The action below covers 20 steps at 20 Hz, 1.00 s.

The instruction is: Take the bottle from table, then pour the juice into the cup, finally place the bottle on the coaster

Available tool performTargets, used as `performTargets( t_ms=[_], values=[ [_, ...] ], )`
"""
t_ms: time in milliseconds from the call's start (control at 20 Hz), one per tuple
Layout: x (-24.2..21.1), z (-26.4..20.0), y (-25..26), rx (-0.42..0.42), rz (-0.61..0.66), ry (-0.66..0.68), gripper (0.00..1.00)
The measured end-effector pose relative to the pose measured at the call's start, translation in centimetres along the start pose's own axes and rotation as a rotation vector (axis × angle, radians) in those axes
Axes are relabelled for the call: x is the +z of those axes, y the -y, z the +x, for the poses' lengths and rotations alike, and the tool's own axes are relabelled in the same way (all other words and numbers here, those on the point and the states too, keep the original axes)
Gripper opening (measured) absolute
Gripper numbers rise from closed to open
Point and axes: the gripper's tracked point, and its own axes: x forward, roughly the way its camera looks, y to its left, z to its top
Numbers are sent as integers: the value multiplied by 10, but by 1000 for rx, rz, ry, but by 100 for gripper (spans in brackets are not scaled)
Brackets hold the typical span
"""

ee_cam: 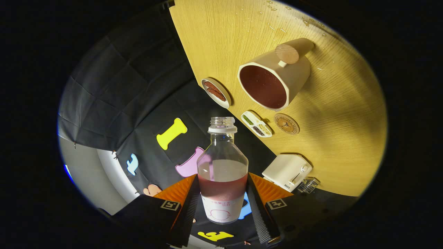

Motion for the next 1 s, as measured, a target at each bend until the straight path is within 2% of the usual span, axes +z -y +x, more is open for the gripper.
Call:
performTargets(
  t_ms=[600,1000],
  values=[
    [-2,-8,4,-21,-21,-6,75],
    [0,-13,15,-50,-81,-26,75]
  ],
)
